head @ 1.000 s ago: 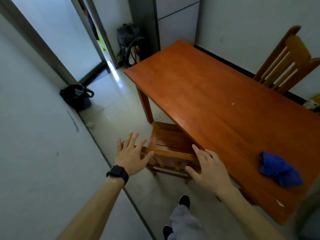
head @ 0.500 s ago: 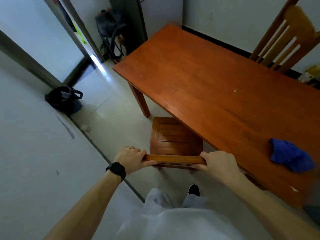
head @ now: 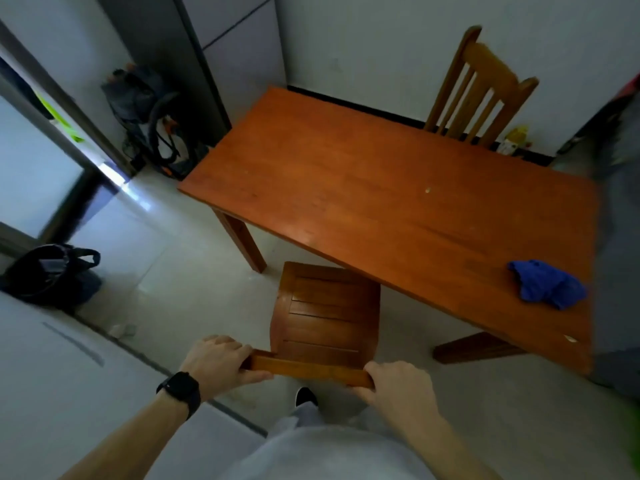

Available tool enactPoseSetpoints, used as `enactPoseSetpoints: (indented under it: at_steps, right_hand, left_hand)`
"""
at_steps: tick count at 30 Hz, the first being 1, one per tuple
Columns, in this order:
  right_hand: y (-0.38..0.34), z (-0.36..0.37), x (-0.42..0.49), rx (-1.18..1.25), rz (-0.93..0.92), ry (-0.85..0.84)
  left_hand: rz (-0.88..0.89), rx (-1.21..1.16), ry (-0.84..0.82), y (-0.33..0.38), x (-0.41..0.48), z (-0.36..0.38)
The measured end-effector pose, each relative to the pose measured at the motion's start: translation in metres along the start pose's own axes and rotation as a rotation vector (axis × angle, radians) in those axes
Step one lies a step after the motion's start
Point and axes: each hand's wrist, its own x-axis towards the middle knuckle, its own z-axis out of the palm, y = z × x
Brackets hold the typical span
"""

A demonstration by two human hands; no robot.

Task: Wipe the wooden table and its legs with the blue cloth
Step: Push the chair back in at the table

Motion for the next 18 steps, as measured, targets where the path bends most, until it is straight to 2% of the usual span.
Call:
enactPoseSetpoints:
  at_steps: [6,13,18]
  right_hand:
    - [-0.026,-0.001,0.007,0.033,0.063,-0.038]
    - [-0.018,0.001,0.022,0.058,0.149,0.146]
    - [-0.003,-0.024,0.055,-0.005,0.180,0.289]
  left_hand:
    - [0.056,0.047,0.015,-0.028,0.011,-0.012]
    - [0.163,0.165,0.052,-0.045,0.062,-0.016]
    - [0.225,0.226,0.129,-0.054,0.112,-0.052]
